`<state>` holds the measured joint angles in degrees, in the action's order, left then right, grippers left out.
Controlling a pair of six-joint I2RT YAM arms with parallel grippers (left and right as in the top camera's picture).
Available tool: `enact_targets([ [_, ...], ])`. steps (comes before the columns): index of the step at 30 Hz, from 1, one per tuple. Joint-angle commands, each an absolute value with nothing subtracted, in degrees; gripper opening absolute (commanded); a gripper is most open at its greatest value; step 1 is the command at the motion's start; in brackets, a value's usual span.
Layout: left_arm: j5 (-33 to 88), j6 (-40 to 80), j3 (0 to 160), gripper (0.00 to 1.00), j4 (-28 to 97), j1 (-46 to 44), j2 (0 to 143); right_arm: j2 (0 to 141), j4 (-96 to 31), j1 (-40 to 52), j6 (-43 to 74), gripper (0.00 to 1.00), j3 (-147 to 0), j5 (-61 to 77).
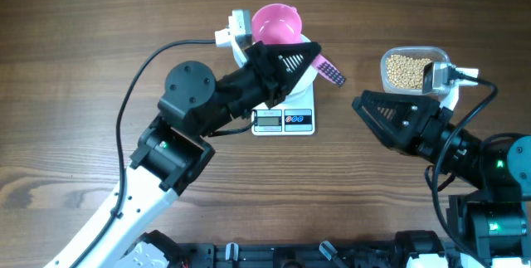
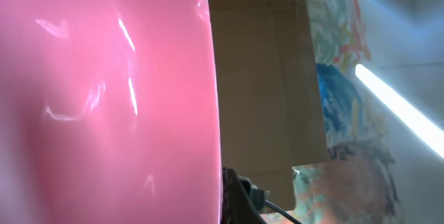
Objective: Scoop item into bowl and weigh 150g on scale
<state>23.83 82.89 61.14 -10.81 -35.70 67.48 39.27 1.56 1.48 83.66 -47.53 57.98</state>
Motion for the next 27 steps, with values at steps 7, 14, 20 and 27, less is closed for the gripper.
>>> enact_targets([
  [7,22.83,85.17,62.11,0.04,-13.41,-40.66,70.98,39.70,2.09,1.72,87.20,0.55,-48.42,55.29],
  [14,20.93,84.64,62.11,0.04,-13.56,-42.13,71.37,41.60,2.09,1.72,87.11,0.44,-48.40,55.29],
  [20,20.16,81.12,62.11,0.04,-13.28,-42.13,71.40,44.64,2.09,1.72,87.09,0.37,-48.42,55.35],
  [27,17.23,80.90,62.11,0.04,-12.36,-42.13,71.44,45.78,2.13,1.72,87.15,0.36,-48.42,55.53],
])
